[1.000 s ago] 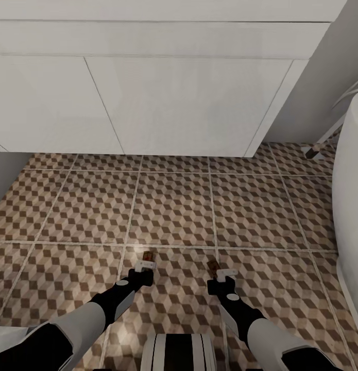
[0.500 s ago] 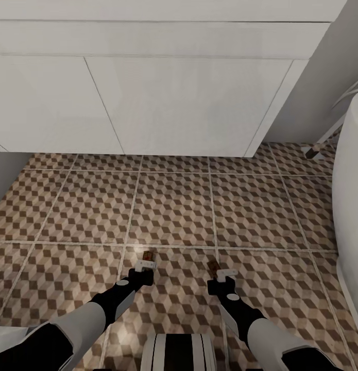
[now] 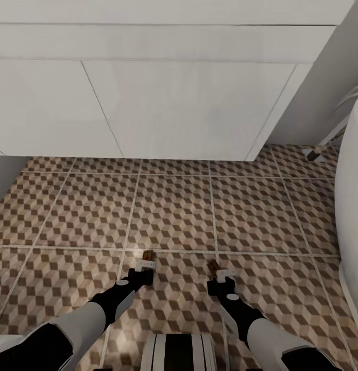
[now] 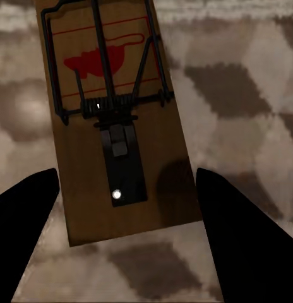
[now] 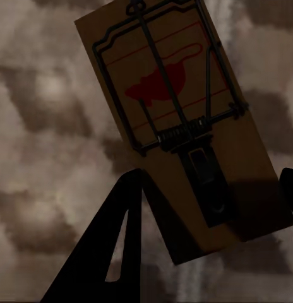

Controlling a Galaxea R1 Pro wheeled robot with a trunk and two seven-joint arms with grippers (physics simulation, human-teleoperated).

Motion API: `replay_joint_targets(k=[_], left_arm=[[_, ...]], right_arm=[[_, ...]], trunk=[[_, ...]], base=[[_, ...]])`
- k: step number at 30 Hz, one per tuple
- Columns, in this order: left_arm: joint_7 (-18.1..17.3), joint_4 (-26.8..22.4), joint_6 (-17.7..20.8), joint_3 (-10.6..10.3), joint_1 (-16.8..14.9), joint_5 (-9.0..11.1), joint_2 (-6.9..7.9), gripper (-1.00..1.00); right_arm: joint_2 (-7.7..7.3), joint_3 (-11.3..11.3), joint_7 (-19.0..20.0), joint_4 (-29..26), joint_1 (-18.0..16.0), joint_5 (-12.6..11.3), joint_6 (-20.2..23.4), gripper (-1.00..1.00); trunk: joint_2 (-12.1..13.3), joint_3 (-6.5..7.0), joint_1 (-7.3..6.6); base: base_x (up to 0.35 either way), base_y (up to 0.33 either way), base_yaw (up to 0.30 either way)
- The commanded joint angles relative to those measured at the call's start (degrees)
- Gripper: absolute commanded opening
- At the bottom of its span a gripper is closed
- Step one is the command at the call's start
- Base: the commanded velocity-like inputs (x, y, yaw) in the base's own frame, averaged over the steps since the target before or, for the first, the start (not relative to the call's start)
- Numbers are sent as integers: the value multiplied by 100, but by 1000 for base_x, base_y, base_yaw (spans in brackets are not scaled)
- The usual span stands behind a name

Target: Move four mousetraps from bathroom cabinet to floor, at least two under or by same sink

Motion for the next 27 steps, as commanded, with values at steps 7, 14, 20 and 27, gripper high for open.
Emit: replay_joint_targets(k=[7,14,20,27], left_arm=[[-12,11,-30,-41,-5,60,-1,-100],[-12,11,-33,-41,-5,60,-5,-100],[-12,11,-36,-41,-5,60,-2,-100],[-12,11,-57,-41,-5,64,0,-100]], right_arm=[[0,56,-21,1,-3,-18,-38,-100],[0,58,-20,-2,-3,-17,-65,-100],[0,59,-15,-2,-3,-17,-71,-100],[0,58,-16,-2,-3,-17,-73,-100]], trunk=[[-1,-3,2],[-1,-3,2],[-1,-3,2],[-1,-3,2]], base=[[304,0,0],[321,0,0],[322,0,0],[303,0,0]])
